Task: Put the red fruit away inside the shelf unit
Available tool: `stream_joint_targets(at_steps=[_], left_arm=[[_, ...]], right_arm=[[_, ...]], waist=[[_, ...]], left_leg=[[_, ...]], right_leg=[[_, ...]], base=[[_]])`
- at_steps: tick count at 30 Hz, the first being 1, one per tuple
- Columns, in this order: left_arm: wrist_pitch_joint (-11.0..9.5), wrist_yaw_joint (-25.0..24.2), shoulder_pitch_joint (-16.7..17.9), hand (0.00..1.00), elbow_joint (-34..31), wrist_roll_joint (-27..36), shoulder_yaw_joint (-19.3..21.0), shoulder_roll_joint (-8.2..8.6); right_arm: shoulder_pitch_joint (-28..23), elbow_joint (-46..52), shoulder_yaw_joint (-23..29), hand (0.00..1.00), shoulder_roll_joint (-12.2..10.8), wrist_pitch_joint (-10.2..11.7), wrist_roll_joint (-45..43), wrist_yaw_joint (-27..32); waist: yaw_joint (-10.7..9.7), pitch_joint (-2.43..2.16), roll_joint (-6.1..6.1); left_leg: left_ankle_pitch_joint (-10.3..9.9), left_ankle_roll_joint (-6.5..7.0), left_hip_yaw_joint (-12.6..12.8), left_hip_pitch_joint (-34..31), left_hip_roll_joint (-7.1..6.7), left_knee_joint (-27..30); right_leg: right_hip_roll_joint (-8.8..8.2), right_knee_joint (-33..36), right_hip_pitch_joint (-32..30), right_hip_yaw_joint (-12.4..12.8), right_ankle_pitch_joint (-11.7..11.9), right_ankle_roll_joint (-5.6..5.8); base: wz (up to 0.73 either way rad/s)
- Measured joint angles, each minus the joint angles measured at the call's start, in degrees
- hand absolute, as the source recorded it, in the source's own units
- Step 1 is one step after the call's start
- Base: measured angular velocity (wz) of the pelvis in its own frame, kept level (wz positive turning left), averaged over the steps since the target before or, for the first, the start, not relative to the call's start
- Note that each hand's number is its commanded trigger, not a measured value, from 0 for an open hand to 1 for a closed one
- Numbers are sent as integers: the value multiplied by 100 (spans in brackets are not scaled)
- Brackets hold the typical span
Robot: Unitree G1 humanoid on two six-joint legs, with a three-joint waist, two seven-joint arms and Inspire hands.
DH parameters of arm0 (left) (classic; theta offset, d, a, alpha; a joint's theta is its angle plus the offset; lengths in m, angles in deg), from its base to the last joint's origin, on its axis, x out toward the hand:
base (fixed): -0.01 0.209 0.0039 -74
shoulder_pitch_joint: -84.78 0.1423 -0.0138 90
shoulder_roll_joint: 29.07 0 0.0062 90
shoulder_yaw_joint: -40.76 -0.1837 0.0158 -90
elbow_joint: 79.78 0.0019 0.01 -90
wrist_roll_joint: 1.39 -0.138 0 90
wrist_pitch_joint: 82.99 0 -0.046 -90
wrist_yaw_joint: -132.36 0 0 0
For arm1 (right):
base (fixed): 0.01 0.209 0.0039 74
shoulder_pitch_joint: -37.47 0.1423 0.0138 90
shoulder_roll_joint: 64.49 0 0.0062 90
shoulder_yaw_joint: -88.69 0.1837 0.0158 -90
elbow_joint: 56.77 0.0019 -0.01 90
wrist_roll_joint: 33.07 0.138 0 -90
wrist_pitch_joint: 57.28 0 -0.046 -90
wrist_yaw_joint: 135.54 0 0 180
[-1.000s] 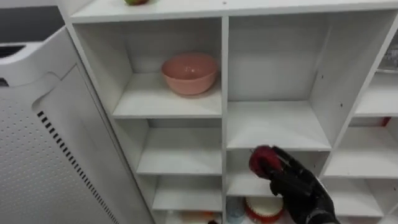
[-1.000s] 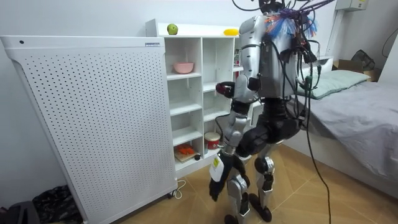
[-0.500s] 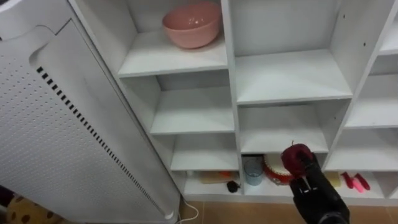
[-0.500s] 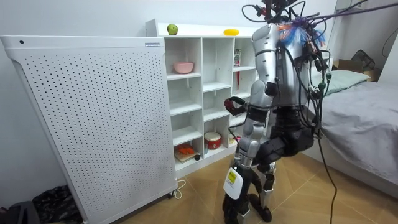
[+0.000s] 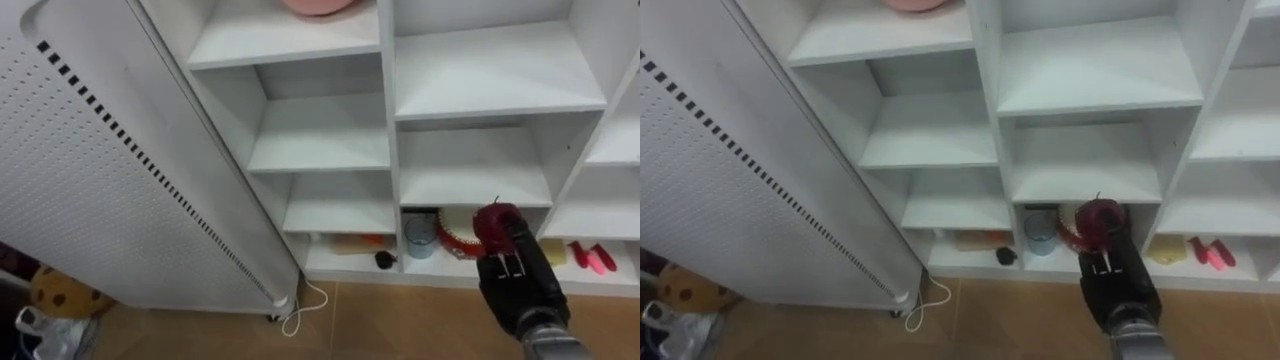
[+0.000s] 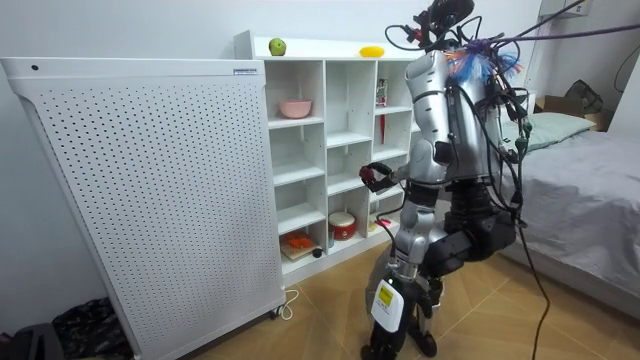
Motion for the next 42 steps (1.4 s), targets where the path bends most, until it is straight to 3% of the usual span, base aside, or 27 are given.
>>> stream_joint_targets(at_steps=[3,7,17,18,19,27,42], left_arm=[[-4,19,49,0,-186,3,0,-30],[-5,18,82,0,-226,-2,1,-97],[-106,14,158,0,-608,-4,-10,-307],[-125,9,172,0,-628,-5,-10,-335],[-134,8,190,0,-630,-4,-10,-379],[-152,21,561,0,-691,-12,8,-513],[-188,4,642,0,-735,-80,-88,-578]], right_arm=[[293,-177,106,100,302,-12,46,12],[561,-177,236,100,389,4,59,80],[1017,-86,262,100,491,54,56,640],[1048,-84,262,85,491,61,59,657],[1118,-79,262,0,496,91,59,719],[1220,273,356,0,583,244,41,1194],[1228,272,442,0,649,348,-13,1823]], waist=[[91,-2,-6],[80,-36,-65],[53,-37,-168],[49,-34,-175],[49,-35,-185],[35,-43,-222],[70,-35,-226]], left_leg=[[2,24,2,-162,-21,79],[-11,44,-8,-232,-101,88],[-100,99,-59,-360,-120,312],[-103,102,-62,-360,-119,322],[-117,106,-62,-375,-112,362],[-226,167,-85,-443,-130,587],[-242,189,-80,-435,-137,613]], right_leg=[[-101,115,-149,-51,-1,31],[-156,180,-234,-56,-18,4],[-253,399,-322,-76,-128,29],[-250,402,-319,-76,-129,29],[-240,414,-323,-76,-130,29],[-286,583,-357,-57,-191,86],[-299,604,-345,-49,-242,168]], base=[[11],[7],[4],[0],[-4],[-1],[0]])
